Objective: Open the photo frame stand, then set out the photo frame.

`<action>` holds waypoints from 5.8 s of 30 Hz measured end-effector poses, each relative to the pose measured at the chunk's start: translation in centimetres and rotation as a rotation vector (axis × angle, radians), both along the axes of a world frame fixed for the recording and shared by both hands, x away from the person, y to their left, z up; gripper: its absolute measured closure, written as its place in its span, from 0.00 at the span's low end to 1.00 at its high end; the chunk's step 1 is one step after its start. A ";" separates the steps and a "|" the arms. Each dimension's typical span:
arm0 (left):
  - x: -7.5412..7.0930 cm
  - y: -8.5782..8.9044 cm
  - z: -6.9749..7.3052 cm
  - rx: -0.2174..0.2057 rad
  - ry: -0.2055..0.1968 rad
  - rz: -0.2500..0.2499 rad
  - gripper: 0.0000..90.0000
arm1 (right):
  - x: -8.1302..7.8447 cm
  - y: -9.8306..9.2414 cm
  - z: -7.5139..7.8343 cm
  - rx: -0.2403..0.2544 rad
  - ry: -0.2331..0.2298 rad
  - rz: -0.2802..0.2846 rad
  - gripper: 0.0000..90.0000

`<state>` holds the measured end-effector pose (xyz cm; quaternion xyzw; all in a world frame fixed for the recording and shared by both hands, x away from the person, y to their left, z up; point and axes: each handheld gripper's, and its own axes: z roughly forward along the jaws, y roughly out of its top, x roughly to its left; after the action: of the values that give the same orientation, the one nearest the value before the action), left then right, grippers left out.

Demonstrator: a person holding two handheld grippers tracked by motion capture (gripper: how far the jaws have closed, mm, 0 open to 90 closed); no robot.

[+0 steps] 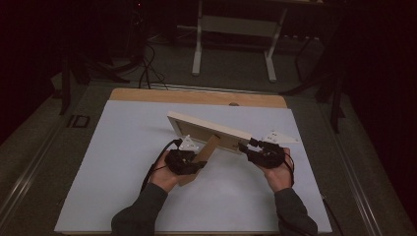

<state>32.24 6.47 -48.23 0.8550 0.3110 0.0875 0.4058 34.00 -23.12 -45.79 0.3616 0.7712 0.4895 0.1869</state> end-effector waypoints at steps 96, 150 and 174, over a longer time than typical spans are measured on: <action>-0.6 4.9 2.7 -0.147 -0.049 0.140 0.66 | 0.2 -2.0 -3.4 -0.063 0.148 -0.007 0.61; 1.8 3.9 4.2 -0.213 -0.085 0.328 0.95 | 3.3 -1.0 -3.0 -0.019 0.191 -0.100 0.98; 1.8 2.5 5.0 -0.218 -0.092 0.329 1.00 | 3.2 -1.2 -1.7 0.040 0.181 -0.086 0.98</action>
<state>34.00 8.92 -43.26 0.7386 0.4353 0.1576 0.4901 37.18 -24.37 -47.53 0.4409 0.7586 0.4617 0.1302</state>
